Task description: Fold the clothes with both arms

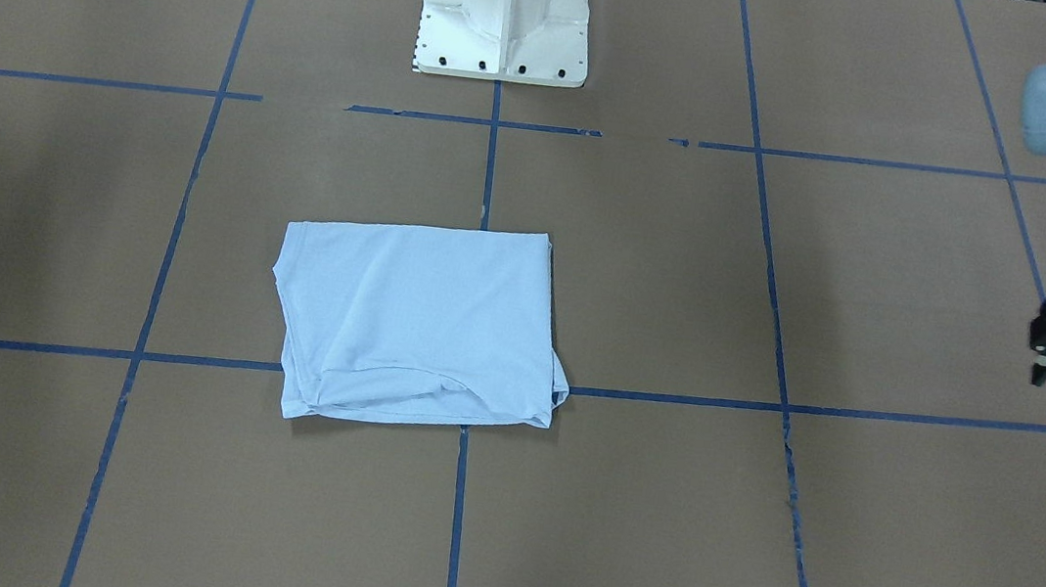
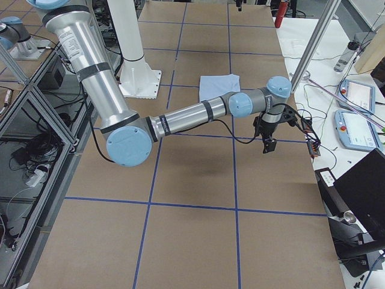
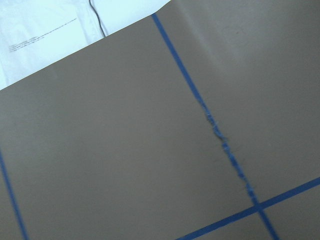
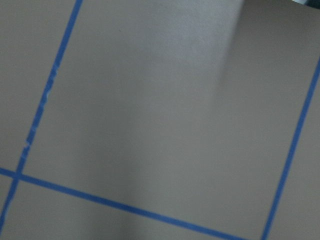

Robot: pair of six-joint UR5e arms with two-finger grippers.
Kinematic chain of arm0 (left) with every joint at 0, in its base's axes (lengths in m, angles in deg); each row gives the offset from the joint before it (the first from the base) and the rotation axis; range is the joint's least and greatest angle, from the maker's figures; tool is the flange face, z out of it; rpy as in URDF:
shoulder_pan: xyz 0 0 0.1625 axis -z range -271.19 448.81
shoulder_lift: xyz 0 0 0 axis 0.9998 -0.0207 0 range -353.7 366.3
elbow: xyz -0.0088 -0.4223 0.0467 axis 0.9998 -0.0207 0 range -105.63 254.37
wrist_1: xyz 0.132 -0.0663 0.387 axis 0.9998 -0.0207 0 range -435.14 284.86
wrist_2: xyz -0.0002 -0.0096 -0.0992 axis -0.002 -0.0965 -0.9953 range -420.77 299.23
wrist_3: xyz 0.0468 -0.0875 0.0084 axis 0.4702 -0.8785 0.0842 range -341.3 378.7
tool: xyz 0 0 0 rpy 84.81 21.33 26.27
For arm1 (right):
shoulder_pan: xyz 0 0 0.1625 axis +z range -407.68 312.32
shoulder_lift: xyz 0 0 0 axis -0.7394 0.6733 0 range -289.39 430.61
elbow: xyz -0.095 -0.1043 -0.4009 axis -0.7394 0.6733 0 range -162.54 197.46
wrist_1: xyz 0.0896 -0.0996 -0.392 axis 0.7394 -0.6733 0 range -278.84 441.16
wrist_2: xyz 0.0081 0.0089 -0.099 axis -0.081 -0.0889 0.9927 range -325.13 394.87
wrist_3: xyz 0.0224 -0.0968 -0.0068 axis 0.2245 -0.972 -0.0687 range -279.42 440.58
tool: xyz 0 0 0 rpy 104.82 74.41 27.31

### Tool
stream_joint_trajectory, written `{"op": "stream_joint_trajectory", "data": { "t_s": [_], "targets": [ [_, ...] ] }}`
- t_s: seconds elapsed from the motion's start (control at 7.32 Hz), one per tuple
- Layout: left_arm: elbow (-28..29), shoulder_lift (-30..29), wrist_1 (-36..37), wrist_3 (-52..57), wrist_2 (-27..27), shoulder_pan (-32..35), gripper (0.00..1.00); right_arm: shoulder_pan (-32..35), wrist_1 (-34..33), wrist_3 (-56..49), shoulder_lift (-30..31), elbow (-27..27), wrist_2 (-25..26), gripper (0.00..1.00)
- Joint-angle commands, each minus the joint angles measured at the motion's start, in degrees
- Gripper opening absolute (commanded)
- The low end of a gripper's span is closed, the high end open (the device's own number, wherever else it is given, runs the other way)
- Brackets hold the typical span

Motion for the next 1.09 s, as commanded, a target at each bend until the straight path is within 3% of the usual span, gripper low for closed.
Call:
{"op": "stream_joint_trajectory", "data": {
  "t_s": [0.0, 0.14, 0.41, 0.55, 0.82, 0.96],
  "targets": [
    [0.5, 7.5, 3.31, 11.28, -6.55, 11.67, 1.0, 6.67, -1.61, -6.0, 12.29, -5.44, -0.75, 1.0],
    [-0.02, 10.95, 3.14, 10.88, -10.44, 12.85, 1.0, 9.75, -1.25, -7.92, 16.69, -5.38, -0.76, 1.0],
    [-0.47, 20.59, 2.35, 10.44, -10.91, 14.36, 1.0, 13.71, -0.81, -8.46, 20.42, -5.46, -2.86, 1.0],
    [-0.73, 22.39, 2.43, 10.26, -11.79, 14.44, 1.0, 13.91, -0.81, -8.38, 21.04, -5.64, -2.86, 1.0],
    [-0.55, 25.82, 2.35, 8.52, -18.8, 14.53, 1.0, 13.82, -0.81, -8.2, 21.13, -5.2, -2.78, 1.0],
    [-1.78, 27.31, 1.82, 8.33, -18.91, 14.62, 1.0, 13.82, -0.81, -8.12, 20.96, -5.11, -2.78, 1.0]
  ]
}}
